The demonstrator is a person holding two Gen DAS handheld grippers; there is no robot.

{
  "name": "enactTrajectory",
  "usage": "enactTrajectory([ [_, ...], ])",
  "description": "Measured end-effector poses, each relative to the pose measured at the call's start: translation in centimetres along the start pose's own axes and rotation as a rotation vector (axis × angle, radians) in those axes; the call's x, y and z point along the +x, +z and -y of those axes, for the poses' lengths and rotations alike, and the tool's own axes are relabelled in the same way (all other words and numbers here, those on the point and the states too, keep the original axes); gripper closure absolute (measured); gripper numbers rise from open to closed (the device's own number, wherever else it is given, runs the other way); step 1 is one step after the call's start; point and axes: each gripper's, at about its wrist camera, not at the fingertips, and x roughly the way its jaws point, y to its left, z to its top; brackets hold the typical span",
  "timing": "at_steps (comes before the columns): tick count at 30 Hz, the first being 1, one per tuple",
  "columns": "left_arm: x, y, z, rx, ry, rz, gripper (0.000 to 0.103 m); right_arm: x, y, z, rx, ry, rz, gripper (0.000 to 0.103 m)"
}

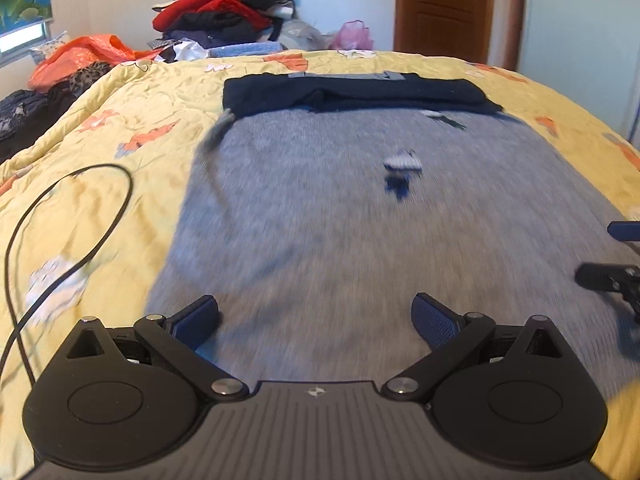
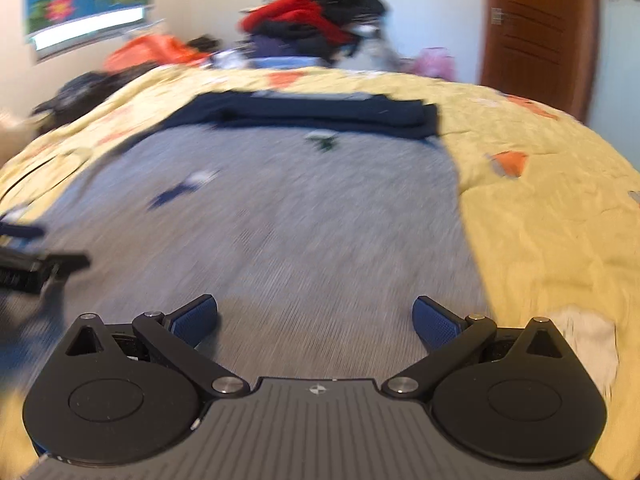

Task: Fold small clothes
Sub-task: 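Move both tools to the grey sweater hem and grasp it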

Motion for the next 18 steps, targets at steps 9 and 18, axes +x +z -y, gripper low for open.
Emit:
enactTrajectory([
  [9, -2.8, -1.4, -8.0, -0.202, -0.085, -0.093, 0.0, -7.2, -1.3, 8.5, 0.369, 0.195, -0.06, 0.001],
  [18, -1.2, -1.6, -11.8, -0.518, -0.659, -0.239, 0.0, -3.8, -3.0, 14.0, 0.847, 0.587, -0.262, 0.0],
])
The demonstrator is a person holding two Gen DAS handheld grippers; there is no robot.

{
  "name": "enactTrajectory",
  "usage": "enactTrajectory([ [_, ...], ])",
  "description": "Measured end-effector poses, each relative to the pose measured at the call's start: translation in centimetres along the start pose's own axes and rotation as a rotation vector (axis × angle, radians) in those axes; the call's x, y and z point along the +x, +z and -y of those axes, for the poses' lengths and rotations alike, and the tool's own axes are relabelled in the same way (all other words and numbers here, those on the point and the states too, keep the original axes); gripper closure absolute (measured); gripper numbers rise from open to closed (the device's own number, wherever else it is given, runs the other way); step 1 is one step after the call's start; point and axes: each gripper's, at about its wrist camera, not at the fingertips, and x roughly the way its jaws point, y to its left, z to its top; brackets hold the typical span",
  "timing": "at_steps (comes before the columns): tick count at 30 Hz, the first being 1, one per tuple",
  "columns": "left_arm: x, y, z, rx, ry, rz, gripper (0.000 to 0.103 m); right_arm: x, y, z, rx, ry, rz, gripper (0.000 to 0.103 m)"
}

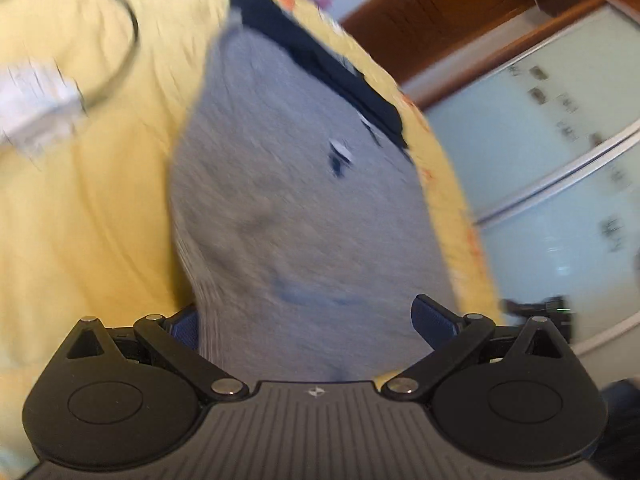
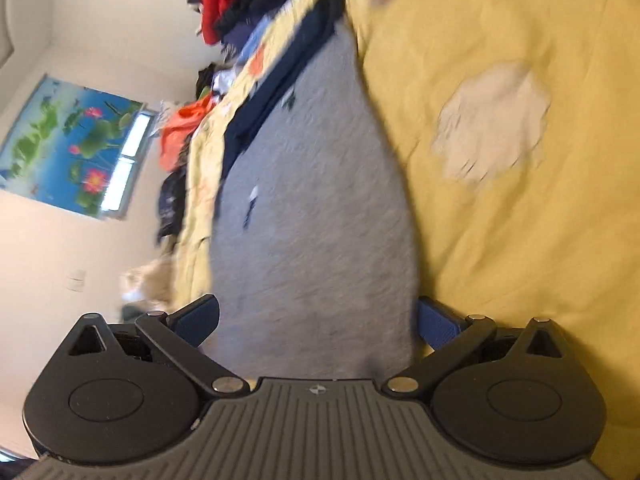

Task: Fold small clothes
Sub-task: 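Move both tools to the grey sweater hem and grasp it, then lift the held hem with both tools and fold it over toward the collar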

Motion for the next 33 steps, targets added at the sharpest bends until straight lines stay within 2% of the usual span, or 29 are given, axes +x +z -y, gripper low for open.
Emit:
enactTrajectory([
  [2, 0.1, 0.1, 0.1, 0.002, -0.003, -0.01, 0.0, 0.7, 0.2, -0.7, -0.013, -0.009, -0.039, 0.001],
  [5, -0.1, 0.3, 0.0, -0.012, -0.003, -0.019, 0.006, 1.4, 0.1, -1.4, -0.043, -0.048, -0.084, 0.022],
  [6, -0.2, 0.4, -0.1, -0.02, -0.004, -0.02, 0.012, 1.5, 0.0, -1.6, -0.065, -0.058, -0.091, 0.03],
  [7, -0.3, 0.6, -0.4, -0.033, -0.003, -0.021, 0.024, 1.4, 0.1, -1.6, -0.077, -0.059, -0.099, 0.034],
  [9, -0.5, 0.7, -1.2, -0.065, -0.003, -0.032, 0.036, 1.6, -0.1, -1.7, -0.083, -0.058, -0.109, 0.041],
  [14, -0.8, 0.5, -2.1, -0.075, 0.005, -0.029, 0.051, 1.6, 0.0, -1.1, -0.06, -0.025, -0.105, 0.041],
  [16, -0.7, 0.5, -2.1, -0.062, 0.04, -0.042, 0.073, 1.5, 0.0, -1.1, -0.064, -0.032, -0.106, 0.044],
  [19, -0.7, 0.5, -2.3, -0.051, 0.065, -0.05, 0.08, 1.8, 0.3, -1.1, -0.06, -0.032, -0.109, 0.045],
  [24, -0.4, 0.4, -1.9, -0.022, 0.076, -0.068, 0.081, 1.5, 0.3, -0.6, -0.05, -0.02, -0.107, 0.044],
  [27, 0.0, 0.4, -1.5, 0.002, 0.107, -0.076, 0.093, 1.7, 0.3, -0.8, -0.054, -0.018, -0.107, 0.045],
  [29, 0.0, 0.4, -1.5, 0.011, 0.123, -0.077, 0.097, 1.7, 0.2, -0.8, -0.076, -0.046, -0.107, 0.055],
  [30, -0.1, 0.3, -1.4, 0.02, 0.129, -0.075, 0.098, 1.8, 0.1, -0.8, -0.087, -0.071, -0.114, 0.074],
  [31, -0.2, 0.3, -1.3, 0.027, 0.132, -0.072, 0.098, 2.0, 0.0, -0.6, -0.086, -0.089, -0.122, 0.087],
  [33, -0.5, 0.2, -1.0, 0.051, 0.129, -0.055, 0.098, 1.9, -0.2, -0.3, -0.084, -0.071, -0.106, 0.087],
])
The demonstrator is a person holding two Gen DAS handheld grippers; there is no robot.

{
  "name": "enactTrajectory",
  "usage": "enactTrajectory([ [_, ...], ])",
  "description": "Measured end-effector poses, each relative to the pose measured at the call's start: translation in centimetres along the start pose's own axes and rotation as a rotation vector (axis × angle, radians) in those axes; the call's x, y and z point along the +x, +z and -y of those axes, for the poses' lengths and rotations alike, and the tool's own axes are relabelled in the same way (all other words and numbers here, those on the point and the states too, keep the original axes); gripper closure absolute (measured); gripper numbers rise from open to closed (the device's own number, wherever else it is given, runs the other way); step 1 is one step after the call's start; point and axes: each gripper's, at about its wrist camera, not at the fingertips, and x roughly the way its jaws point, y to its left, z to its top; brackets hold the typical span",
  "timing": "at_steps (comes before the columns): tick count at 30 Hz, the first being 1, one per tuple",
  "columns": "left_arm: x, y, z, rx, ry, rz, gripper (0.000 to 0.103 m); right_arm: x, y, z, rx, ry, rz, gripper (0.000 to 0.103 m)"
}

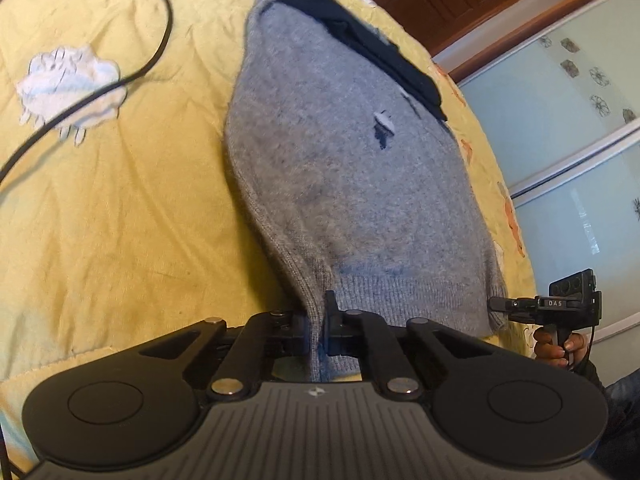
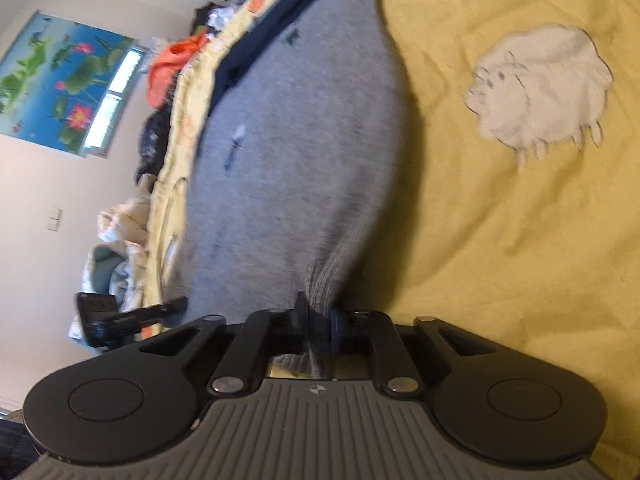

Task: Fold small clothes
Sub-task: 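Lift the held hem with both tools and fold it over toward the collar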

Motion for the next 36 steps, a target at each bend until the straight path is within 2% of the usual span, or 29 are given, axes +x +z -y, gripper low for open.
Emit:
enactTrajectory([
  [6, -1.7, 0.8, 0.3, 0.01, -0.054, 0.078, 0.098, -1.2, 0.4, -0.7, -0.01, 0.091, 0.088, 0.088],
  [9, -2.6, 1.7, 0.9, 0.028, -0.089, 0.134, 0.098, -2.3, 1.4, -0.9, 0.003, 0.166, 0.146, 0.088],
  [14, -3.5, 5.9, 2.6, 0.071, -0.144, 0.263, 0.098, -3.2, 5.6, -2.1, -0.009, 0.273, 0.284, 0.088],
  [18, -3.3, 12.5, 4.4, 0.104, -0.146, 0.389, 0.098, -2.6, 12.2, -2.9, -0.019, 0.381, 0.416, 0.088],
  [21, -1.8, 19.6, 5.2, 0.084, -0.15, 0.45, 0.098, -1.0, 18.6, -3.2, -0.008, 0.41, 0.494, 0.088],
  [22, -1.0, 22.2, 5.6, 0.09, -0.136, 0.466, 0.098, -0.4, 21.1, -3.2, 0.006, 0.397, 0.52, 0.088],
  [25, 2.7, 30.2, 6.4, 0.12, -0.021, 0.511, 0.097, 2.1, 29.1, -2.2, 0.068, 0.353, 0.572, 0.088],
  [26, 4.4, 32.9, 6.1, 0.13, 0.048, 0.516, 0.097, 3.1, 31.5, -1.5, 0.106, 0.326, 0.602, 0.084],
  [27, 6.1, 35.3, 5.4, 0.089, 0.138, 0.511, 0.097, 4.2, 33.5, -0.5, 0.165, 0.282, 0.635, 0.073],
  [28, 7.4, 37.1, 4.4, -0.002, 0.209, 0.497, 0.097, 5.1, 35.1, 0.5, 0.232, 0.217, 0.651, 0.057],
  [29, 8.2, 38.0, 3.3, -0.081, 0.234, 0.492, 0.097, 5.8, 35.9, 1.3, 0.298, 0.139, 0.658, 0.022],
  [30, 8.7, 38.2, 2.3, -0.149, 0.226, 0.476, 0.096, 6.2, 36.0, 1.6, 0.329, 0.102, 0.669, 0.013],
  [31, 8.8, 37.8, 1.4, -0.187, 0.192, 0.468, 0.096, 6.5, 35.6, 1.8, 0.309, 0.135, 0.666, 0.015],
  [33, 8.3, 36.1, 0.6, -0.178, 0.159, 0.476, 0.096, 6.6, 34.3, 1.8, 0.241, 0.187, 0.636, 0.016],
  [36, 6.5, 32.2, 0.3, -0.095, 0.179, 0.501, 0.096, 6.2, 31.7, 0.5, 0.088, 0.086, 0.59, 0.016],
])
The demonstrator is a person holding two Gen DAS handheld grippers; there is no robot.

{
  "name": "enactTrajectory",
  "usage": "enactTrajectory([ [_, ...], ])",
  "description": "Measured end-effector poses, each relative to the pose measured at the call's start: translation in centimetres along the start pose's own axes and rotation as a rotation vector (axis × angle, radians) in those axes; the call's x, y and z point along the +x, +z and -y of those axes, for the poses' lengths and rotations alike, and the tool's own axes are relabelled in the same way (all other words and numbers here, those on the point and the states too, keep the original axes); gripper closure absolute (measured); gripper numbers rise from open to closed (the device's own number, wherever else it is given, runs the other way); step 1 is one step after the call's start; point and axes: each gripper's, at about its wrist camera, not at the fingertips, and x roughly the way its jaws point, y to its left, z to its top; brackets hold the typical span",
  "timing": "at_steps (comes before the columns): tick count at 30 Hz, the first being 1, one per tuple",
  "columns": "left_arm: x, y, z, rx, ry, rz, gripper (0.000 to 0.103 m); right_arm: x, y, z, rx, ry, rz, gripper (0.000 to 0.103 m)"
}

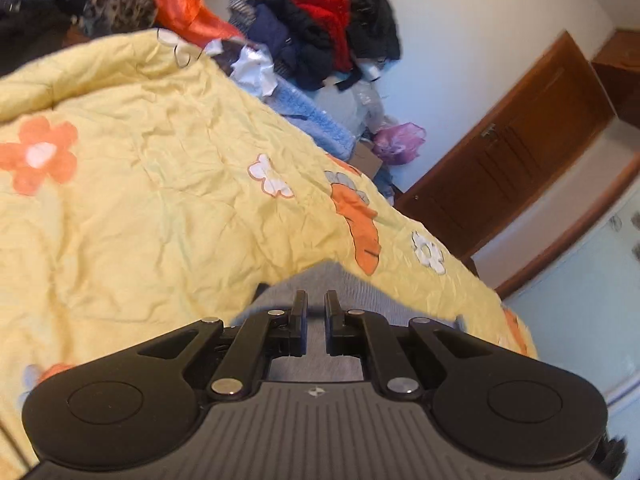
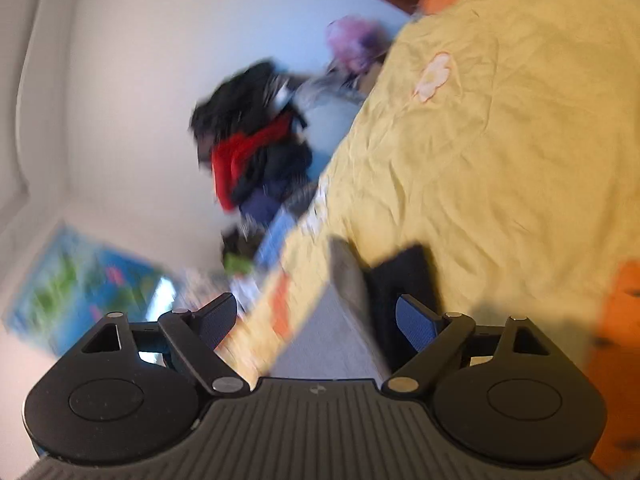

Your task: Fold small clothes

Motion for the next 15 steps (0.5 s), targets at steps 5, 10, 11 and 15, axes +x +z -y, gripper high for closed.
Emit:
enactTrajectory([
  [5, -1.9, -3.2, -0.1, 0.091, -0.011, -0.058, 0.095, -1.6, -0.7, -2.1, -0.27, -0.102, 0.012, 0.019],
  [10, -0.4, -5.8, 1.3, 0.256, 0.125, -0.094, 0.095, 2.3, 0.4, -4.1, -0.395, -0.216, -0.075, 0.039],
  [11, -0.1, -6.0, 1.6, 0.286, 0.141, -0.095, 0.095, 3.5, 0.2, -3.9, -0.392, -0.242, -0.118, 0.044],
  [15, 0.8, -5.9, 2.1, 0.348, 0.164, -0.11, 0.095, 6.1, -1.1, -4.5, -0.476, -0.287, -0.185, 0.063],
])
